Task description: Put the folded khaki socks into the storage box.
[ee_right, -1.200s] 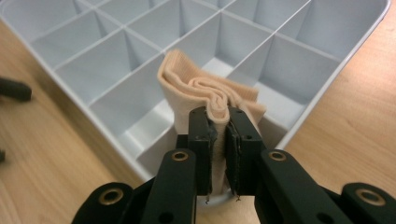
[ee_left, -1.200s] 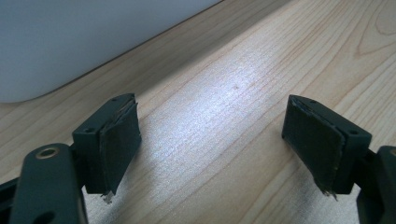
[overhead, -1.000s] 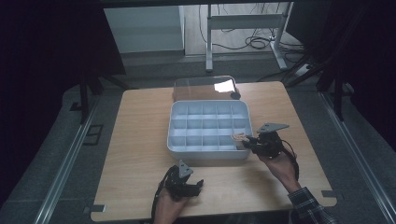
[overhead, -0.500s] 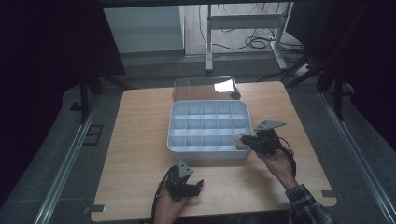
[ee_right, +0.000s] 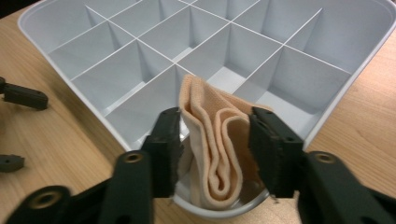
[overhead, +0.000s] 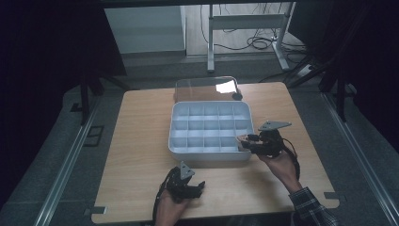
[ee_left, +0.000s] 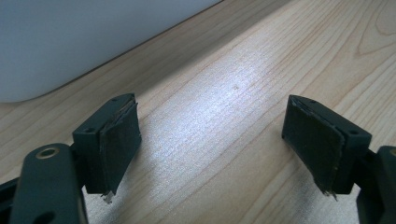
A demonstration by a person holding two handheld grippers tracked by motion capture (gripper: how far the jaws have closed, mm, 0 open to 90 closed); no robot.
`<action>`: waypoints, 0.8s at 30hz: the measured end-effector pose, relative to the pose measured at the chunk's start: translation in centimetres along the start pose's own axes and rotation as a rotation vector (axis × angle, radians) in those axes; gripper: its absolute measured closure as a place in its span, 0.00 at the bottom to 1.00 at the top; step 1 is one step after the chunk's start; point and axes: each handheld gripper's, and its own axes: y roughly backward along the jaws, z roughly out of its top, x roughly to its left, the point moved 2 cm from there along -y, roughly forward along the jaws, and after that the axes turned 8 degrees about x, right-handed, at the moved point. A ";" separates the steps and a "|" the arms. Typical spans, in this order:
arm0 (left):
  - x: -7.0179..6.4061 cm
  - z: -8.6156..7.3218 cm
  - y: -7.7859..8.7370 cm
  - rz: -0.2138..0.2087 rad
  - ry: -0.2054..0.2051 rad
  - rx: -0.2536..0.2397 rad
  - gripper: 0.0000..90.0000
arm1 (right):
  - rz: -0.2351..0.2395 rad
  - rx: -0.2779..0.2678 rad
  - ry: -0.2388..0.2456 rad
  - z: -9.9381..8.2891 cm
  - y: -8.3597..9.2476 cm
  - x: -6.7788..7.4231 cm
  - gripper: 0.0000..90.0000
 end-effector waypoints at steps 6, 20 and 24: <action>0.0 0.0 0.0 0.000 0.000 0.000 0.21 | -0.003 0.009 0.035 0.0 0.6 0.4 0.47; 0.0 0.0 0.0 0.001 -0.003 0.000 0.21 | -0.023 0.010 0.066 -0.8 2.2 1.3 0.33; 0.0 0.0 0.0 0.001 0.002 -0.002 0.21 | -0.020 0.008 0.064 -1.4 2.7 1.4 0.31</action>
